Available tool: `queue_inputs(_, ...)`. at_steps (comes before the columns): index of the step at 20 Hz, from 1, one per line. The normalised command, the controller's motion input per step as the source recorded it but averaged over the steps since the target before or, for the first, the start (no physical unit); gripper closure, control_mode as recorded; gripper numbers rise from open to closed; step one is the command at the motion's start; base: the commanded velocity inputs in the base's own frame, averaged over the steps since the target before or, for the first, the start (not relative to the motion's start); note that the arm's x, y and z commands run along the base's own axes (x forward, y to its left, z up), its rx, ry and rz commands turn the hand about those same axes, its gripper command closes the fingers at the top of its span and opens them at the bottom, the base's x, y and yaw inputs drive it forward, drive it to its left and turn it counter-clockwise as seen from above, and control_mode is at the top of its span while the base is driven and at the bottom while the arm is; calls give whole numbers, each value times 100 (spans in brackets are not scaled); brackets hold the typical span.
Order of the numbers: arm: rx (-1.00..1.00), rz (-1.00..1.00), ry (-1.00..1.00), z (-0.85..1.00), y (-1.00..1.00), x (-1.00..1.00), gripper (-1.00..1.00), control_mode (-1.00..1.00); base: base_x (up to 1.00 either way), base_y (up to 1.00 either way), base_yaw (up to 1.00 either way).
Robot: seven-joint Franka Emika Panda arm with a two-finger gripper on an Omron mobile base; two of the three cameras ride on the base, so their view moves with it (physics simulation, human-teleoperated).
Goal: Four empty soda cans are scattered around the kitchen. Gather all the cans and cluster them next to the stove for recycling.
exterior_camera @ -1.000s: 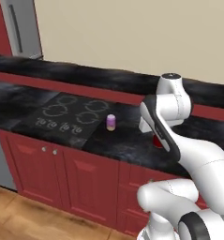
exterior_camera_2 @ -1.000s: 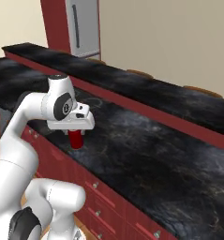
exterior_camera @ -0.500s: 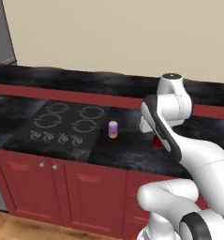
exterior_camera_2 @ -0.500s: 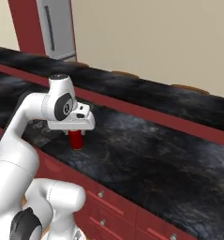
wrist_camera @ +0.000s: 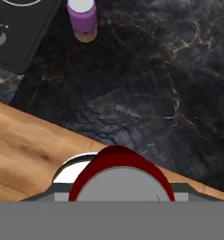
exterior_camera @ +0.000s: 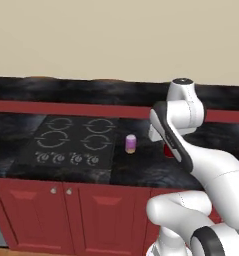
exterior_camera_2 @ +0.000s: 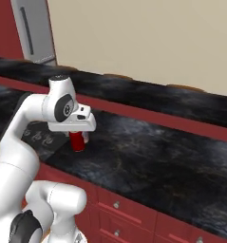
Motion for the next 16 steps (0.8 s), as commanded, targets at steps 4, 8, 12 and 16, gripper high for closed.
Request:
queue_inputs(4,0,0,0,0,0,0,100,100,39,8,-28)
queue_inputs(8,0,0,0,0,0,0,100,100,36,4,-27)
queue_inputs(12,0,0,0,0,0,0,100,100,43,28,-24)
queue_inputs(16,0,0,0,0,0,0,100,100,48,37,-20)
